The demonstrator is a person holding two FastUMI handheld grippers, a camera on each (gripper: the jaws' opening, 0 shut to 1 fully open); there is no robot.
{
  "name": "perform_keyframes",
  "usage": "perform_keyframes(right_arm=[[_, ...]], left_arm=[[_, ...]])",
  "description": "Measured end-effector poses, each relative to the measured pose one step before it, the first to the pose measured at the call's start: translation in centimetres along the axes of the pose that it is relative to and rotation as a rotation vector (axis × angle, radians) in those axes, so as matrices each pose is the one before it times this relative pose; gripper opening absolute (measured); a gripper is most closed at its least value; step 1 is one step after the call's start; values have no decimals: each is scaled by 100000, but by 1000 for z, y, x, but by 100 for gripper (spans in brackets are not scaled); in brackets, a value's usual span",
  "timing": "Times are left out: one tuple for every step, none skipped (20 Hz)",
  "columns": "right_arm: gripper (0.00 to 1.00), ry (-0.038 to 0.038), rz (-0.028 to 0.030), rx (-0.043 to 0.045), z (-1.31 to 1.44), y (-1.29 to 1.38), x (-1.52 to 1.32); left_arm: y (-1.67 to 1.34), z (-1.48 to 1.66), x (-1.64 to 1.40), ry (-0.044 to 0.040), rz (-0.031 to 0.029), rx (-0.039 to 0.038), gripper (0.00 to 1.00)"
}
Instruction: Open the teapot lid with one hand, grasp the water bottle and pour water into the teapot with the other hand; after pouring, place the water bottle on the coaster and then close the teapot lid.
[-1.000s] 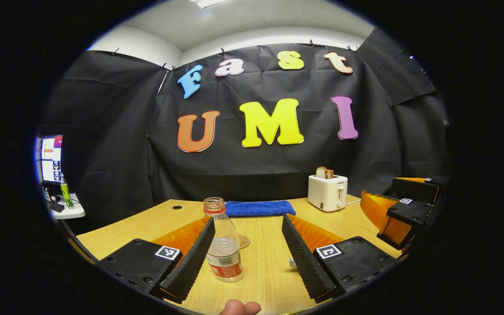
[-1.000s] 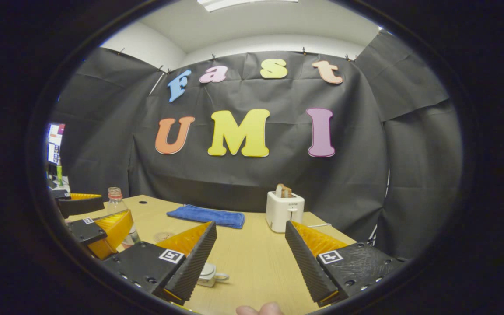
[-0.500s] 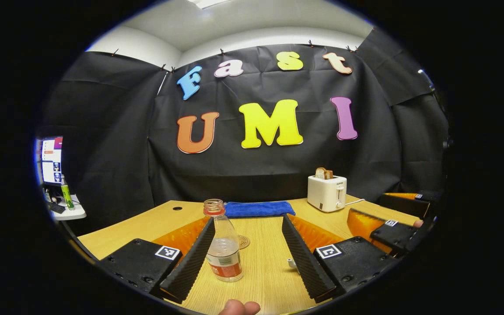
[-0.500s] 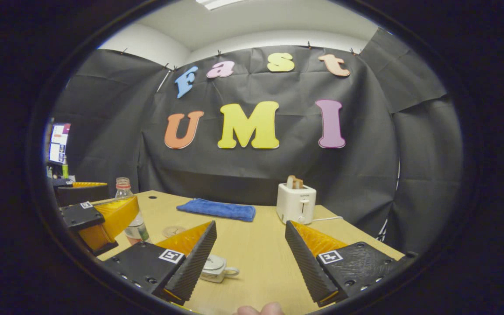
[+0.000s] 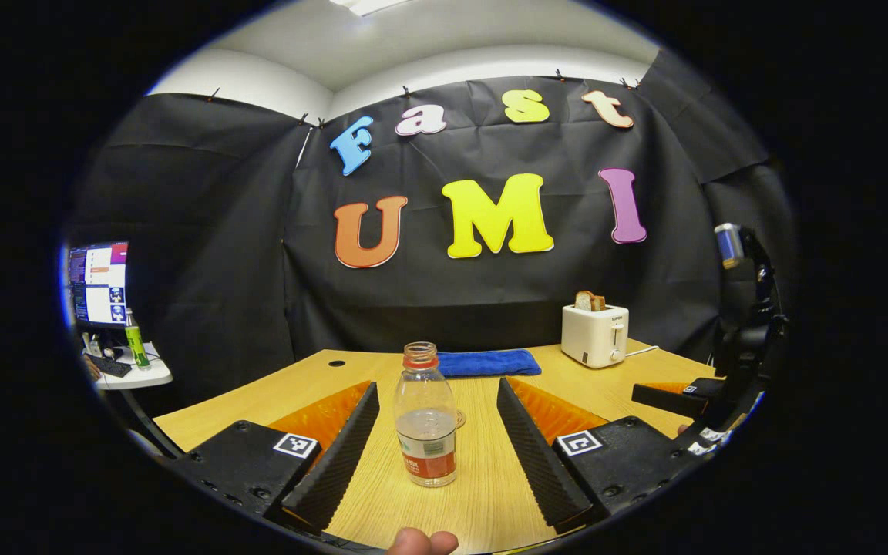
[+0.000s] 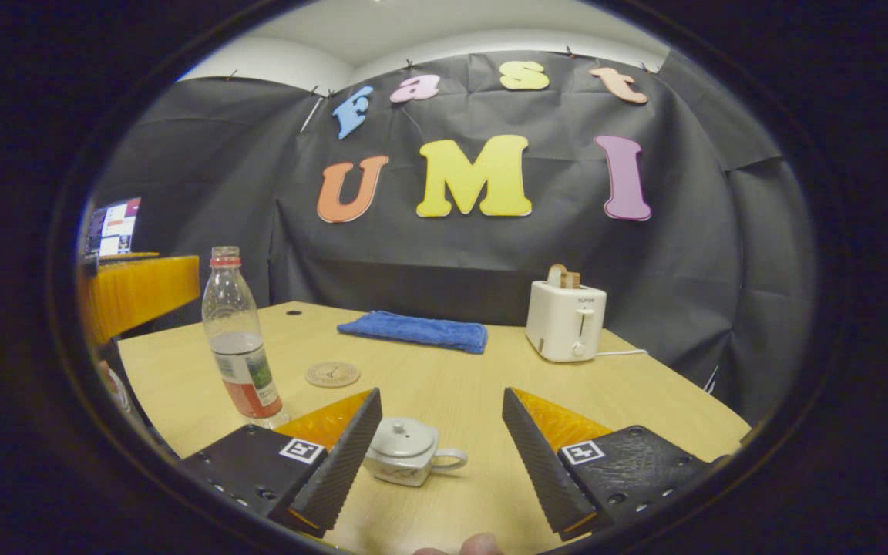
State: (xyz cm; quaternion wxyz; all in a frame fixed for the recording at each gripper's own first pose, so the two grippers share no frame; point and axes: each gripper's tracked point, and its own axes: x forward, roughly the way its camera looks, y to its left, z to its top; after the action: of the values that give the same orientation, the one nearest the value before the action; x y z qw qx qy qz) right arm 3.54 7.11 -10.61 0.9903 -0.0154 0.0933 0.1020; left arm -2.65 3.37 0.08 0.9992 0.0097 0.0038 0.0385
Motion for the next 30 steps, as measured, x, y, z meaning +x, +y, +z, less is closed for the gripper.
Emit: perform_keyframes(right_arm=[[98, 770, 533, -460, -257, 274, 323], [97, 724, 700, -617, -223, 314, 430], [98, 1101, 350, -824, -360, 216, 416], [95, 675, 20, -716, -55, 41, 446], [95, 572, 674, -303, -198, 273, 334], [95, 628, 501, -436, -107, 230, 419], [92, 609, 12, -763, -153, -34, 269], [87, 786, 711, -290, -70, 193, 194], [80, 701, 564, 124, -86, 93, 261], [69, 353, 1229, -231, 121, 294, 170], [65, 474, 531, -912, -29, 156, 289], [58, 386, 206, -895, 33, -4, 94], [48, 618, 1561, -345, -135, 365, 170], [46, -47, -950, 246, -4, -213, 21], [34, 451, -605, -87, -107, -48, 86], [27, -38, 2097, 905, 94, 184, 108], [17, 386, -128, 458, -202, 66, 60], [14, -332, -35, -272, 122, 92, 68], [12, 145, 318, -493, -22, 184, -5], [12, 888, 1481, -606, -274, 325, 302], [1, -351, 362, -404, 35, -144, -148], [1, 772, 354, -1495, 77, 28, -32], [1, -177, 294, -872, -29, 43, -24], [1, 341, 466, -373, 65, 11, -2], [1, -62, 484, 134, 46, -42, 54], [1, -517, 670, 242, 290, 106, -50], [0, 81, 538, 25, -161, -66, 88], [0, 99, 557, 652, 120, 8, -60], [0, -488, 490, 1213, 114, -5, -115], [0, -1084, 197, 500, 582, -38, -106]], left_arm=[[323, -142, -91, 190, 346, -201, 97], [474, -206, -159, 307, 566, 236, 97], [407, -273, 25, 411, 668, 369, 97], [403, -249, -140, 442, 703, 329, 96], [277, -160, -66, 450, 787, 94, 96], [310, -248, 64, 659, 744, -62, 96], [319, -153, 2, 539, 734, -77, 96], [355, -206, -31, 468, 652, -66, 97], [85, -18, -54, 273, 434, -24, 96], [43, -84, 39, 270, 320, -23, 96], [121, -107, 39, 32, 289, -149, 96], [59, -61, 104, 161, 82, -176, 97], [-70, -96, 82, 280, -133, -145, 97], [-18, -148, 53, 372, -269, 41, 97], [-162, -82, 7, 274, -269, 266, 97], [-70, 18, -79, -32, -171, 282, 97], [113, -70, 106, 20, -209, 126, 97], [25, -5, 0, 25, -135, -50, 97], [-74, -78, 24, 127, -32, -124, 97], [65, -136, -88, 331, -218, -76, 97], [47, -193, 41, 530, -12, -166, 97], [-88, -203, -4, 515, -255, -285, 97], [-141, -300, 104, 680, -563, -528, 97], [-65, -466, 132, 941, -748, -594, 97], [-91, -412, 35, 880, -1141, -346, 97], [-101, -369, 110, 676, -1222, -362, 97], [113, -439, -46, 806, -748, -387, 97], [-92, -333, 83, 785, -739, -576, 97], [-133, -336, 216, 734, -964, -769, 97], [-272, -241, 129, 537, -1133, -863, 97]])
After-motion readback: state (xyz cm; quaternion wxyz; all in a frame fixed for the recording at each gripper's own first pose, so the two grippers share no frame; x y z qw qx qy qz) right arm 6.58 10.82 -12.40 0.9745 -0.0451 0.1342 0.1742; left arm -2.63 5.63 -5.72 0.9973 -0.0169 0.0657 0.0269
